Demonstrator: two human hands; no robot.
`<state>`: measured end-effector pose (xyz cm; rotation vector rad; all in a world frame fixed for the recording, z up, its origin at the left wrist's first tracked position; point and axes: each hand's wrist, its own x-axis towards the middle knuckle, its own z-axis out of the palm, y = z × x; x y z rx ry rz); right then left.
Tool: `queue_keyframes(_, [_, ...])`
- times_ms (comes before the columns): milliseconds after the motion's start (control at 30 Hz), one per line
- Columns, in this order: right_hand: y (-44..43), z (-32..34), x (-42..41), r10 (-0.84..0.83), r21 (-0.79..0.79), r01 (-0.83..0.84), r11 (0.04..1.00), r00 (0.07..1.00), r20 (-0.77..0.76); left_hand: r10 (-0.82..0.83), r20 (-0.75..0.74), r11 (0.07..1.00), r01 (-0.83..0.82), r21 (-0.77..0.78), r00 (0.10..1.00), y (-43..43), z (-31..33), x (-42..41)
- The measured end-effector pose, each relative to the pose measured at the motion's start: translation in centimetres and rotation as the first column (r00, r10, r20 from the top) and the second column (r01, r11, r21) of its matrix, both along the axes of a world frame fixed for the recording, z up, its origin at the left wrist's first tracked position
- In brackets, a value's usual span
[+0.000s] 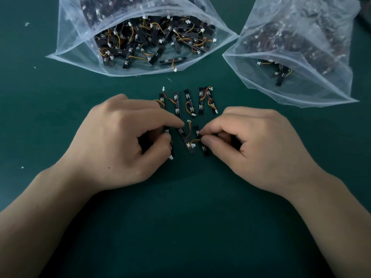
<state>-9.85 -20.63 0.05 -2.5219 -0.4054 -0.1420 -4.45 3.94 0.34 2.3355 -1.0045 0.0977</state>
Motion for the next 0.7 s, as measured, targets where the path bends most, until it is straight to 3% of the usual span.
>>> queue_keyframes(433, [0.68, 0.28, -0.27, -0.001, 0.015, 0.001, 1.000, 1.000, -0.001, -0.024, -0.006, 1.000, 0.024, 0.012, 1.000, 0.11, -0.28, 0.01])
queue_keyframes(700, [0.79, 0.13, -0.27, -0.012, 0.011, 0.011, 1.000, 1.000, 0.020, 0.052, 0.006, 0.998, -0.052, -0.023, 0.999, 0.17, -0.55, 0.13])
